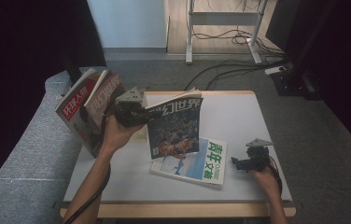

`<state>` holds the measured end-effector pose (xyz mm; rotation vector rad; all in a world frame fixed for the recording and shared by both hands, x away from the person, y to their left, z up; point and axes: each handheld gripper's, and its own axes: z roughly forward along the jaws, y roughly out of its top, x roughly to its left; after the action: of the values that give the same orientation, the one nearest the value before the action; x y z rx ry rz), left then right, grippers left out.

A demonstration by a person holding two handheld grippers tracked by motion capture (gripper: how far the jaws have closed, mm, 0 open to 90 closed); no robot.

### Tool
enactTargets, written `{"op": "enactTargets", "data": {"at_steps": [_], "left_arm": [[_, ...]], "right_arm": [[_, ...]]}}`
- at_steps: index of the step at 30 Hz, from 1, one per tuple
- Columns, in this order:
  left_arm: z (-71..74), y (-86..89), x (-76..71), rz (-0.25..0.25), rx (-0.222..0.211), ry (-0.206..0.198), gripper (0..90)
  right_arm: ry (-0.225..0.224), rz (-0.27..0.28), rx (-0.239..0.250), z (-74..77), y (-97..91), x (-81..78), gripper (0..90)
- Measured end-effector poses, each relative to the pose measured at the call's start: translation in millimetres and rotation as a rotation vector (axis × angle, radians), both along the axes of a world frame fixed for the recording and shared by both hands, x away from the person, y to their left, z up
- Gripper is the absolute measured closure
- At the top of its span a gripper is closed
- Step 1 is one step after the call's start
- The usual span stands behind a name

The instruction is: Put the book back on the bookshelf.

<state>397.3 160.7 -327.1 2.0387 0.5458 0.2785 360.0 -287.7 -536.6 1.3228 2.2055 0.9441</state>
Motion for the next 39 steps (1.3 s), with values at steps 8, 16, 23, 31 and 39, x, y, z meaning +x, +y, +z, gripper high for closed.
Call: {"op": "enactTargets", "data": {"at_steps": [8,16,23,31,39], "left_arm": [[2.0,-1.1,-3.2,0.016,-0.019,-0.011,82.6],[6.6,2.5,-5.6,0.023,-0.025,0.004,82.7],[12.5,9.8,-9.5,0.048,-0.021,0.003,82.7],[21.4,26.7,-16.2,0.087,-0.02,-0.012,82.7],[28.7,49.6,-24.0,0.138,-0.017,-0.031,82.8]], "right_arm": [[-0.007,-0.003,0.001,-0.6,0.2,-0.6,0.6],[-0.007,-0.003,0.001,-0.7,0.2,-0.6,0.6],[-0.007,-0.003,-0.001,-0.7,0.2,-0.8,0.6],[-0.009,-0.003,0.0,-0.8,0.3,-0.8,0.6],[-0.009,-0.003,-0.002,-0.8,0.2,-0.8,0.6]]}}
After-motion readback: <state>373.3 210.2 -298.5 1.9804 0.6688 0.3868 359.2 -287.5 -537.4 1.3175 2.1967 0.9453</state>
